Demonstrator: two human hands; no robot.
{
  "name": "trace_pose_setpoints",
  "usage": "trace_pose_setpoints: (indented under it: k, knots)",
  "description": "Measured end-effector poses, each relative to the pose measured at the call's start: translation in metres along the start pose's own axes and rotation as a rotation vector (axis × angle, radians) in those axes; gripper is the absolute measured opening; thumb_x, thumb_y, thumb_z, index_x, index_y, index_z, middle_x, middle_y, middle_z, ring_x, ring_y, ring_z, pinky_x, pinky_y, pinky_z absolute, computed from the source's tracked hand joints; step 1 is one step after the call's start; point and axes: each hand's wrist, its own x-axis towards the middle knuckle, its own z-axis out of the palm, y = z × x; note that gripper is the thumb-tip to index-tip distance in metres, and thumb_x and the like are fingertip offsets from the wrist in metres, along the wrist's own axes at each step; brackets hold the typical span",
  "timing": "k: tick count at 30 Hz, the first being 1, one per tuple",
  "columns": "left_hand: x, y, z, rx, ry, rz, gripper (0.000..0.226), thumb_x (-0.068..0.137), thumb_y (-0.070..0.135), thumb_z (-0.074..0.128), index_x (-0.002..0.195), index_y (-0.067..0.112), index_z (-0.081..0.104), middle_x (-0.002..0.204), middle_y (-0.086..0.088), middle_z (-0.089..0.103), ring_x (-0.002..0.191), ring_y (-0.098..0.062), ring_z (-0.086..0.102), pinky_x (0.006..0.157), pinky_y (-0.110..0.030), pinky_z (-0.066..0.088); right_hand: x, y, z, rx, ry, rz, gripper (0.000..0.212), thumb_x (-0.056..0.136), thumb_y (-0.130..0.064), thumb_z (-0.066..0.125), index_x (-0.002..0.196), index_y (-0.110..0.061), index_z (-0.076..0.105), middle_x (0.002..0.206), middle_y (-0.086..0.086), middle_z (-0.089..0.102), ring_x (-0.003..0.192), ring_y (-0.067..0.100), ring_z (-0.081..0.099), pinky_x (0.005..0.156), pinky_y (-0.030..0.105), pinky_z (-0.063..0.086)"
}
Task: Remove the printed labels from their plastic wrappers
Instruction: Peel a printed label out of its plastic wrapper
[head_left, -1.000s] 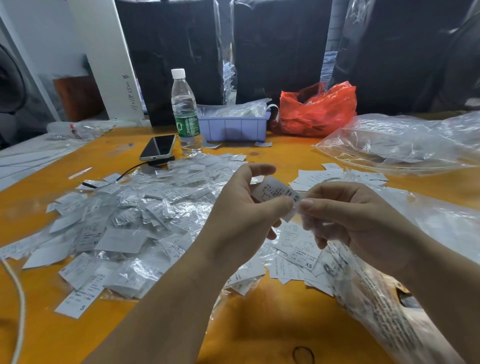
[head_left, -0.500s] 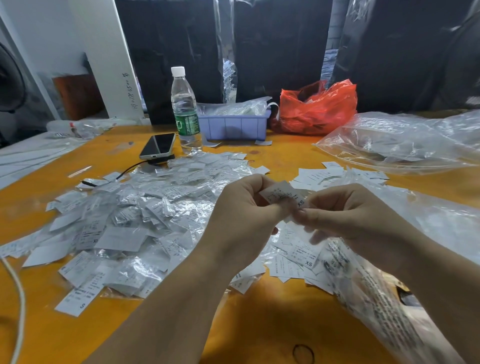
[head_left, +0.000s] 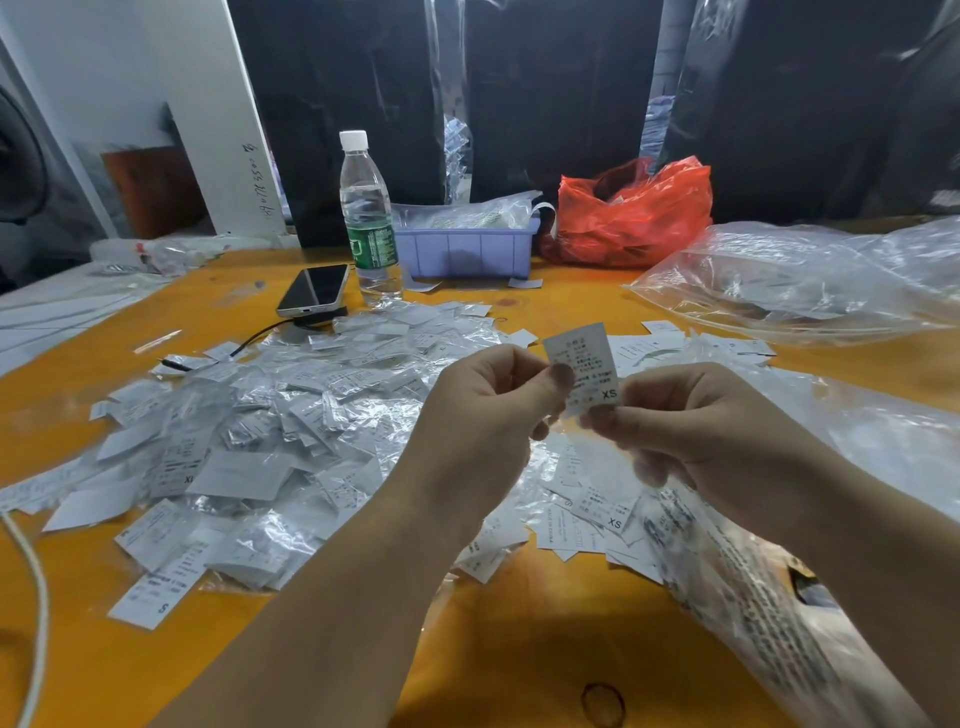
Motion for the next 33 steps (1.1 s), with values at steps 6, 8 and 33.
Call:
trace_pose_setpoints:
  k: [6,8,33]
  knots:
    - [0.0002,0.0001,0.0031,-0.131,-0.048,-0.117,0.014,0.093,0.018,0.064,0.084,0.008,0.068,0.062,0.005,0.062,0.052,-0.007,0.048,0.047,-0.019,0.040,0.0011,0.0013,0.0013,0.028,0.024,-0.019,0.033,0.060,-0.027,0.075,0.085,-0.006,0.078,0.066,0.009,0.060,0.051,0.016,0.040,0.045,0.022,0.037]
    - [0.0000,-0.0008,0.0026,-0.076,-0.040,-0.074,0.015,0.093,0.019,0.064,0.082,0.009,0.068,0.062,0.007,0.062,0.052,-0.005,0.049,0.048,-0.018,0.040,0.0021,0.0021,0.0008,0.022,0.030,-0.031,0.039,0.060,-0.031,0.076,0.087,-0.002,0.076,0.064,0.008,0.058,0.050,0.016,0.040,0.046,0.023,0.036]
    - [0.0005,-0.0033,0.0032,0.199,-0.028,-0.046,0.025,0.092,0.023,0.066,0.085,-0.001,0.066,0.059,0.009,0.058,0.053,-0.006,0.048,0.052,-0.019,0.040,0.0008,0.0014,0.0020,0.062,0.163,-0.122,0.044,0.062,-0.011,0.073,0.105,-0.009,0.064,0.084,0.013,0.075,0.070,0.019,0.068,0.059,0.026,0.053]
